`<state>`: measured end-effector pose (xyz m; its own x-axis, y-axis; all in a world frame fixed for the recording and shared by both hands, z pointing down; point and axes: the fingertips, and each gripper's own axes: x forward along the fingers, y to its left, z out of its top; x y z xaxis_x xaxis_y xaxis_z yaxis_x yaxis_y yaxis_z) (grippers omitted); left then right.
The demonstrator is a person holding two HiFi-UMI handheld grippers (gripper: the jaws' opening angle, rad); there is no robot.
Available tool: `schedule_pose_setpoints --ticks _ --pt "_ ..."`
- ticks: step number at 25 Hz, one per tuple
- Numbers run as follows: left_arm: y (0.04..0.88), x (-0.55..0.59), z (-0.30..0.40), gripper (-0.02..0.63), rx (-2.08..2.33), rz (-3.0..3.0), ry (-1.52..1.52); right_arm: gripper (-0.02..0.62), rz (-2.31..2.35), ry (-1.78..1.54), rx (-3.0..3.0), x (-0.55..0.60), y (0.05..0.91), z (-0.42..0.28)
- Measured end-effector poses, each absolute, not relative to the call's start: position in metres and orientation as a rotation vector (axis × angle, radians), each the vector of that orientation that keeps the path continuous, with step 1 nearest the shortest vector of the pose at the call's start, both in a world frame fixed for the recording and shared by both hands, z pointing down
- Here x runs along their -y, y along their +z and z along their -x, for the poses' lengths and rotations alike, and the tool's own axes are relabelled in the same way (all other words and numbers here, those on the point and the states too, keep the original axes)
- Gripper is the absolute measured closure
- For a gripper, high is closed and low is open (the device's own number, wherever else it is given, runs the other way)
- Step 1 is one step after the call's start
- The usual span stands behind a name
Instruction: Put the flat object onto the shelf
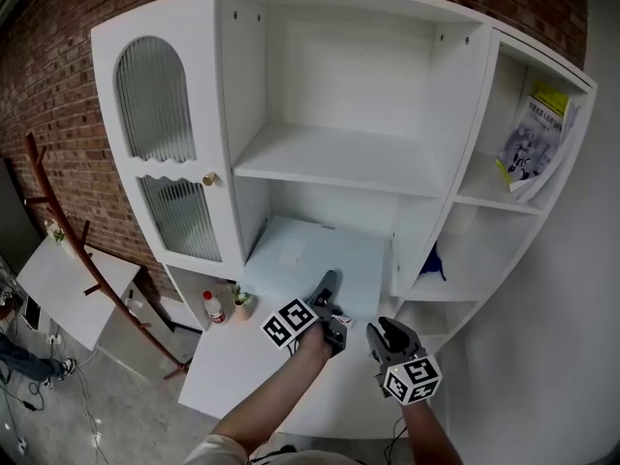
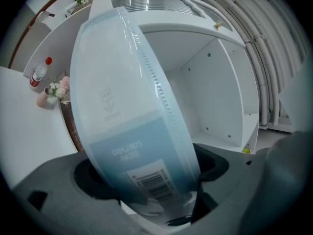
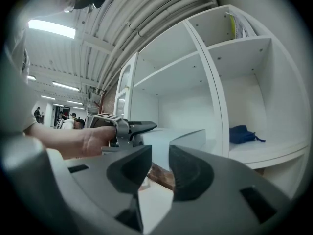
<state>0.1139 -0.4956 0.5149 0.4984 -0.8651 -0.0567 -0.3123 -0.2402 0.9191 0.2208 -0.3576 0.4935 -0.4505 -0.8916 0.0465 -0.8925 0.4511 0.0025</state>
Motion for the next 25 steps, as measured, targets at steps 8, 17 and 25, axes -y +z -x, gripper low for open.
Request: schedule_pose_setpoints --ticks 8,17,25 --pt "0.518 0.507 -0.113 0.175 1.055 -1.736 -0.739 0.497 -1.689 0.038 2.575 0.376 0.494 -0.232" --pt "0.518 0.500 -0.114 0.175 0.937 -1.746 -0.752 0.445 -1.681 0.020 2.484 0.399 0.506 -0.219" --pt "0.518 0.482 -0.099 0.175 0.933 -1.914 -0.724 0.443 -1.727 0.024 2.429 0.408 0.506 -0.222"
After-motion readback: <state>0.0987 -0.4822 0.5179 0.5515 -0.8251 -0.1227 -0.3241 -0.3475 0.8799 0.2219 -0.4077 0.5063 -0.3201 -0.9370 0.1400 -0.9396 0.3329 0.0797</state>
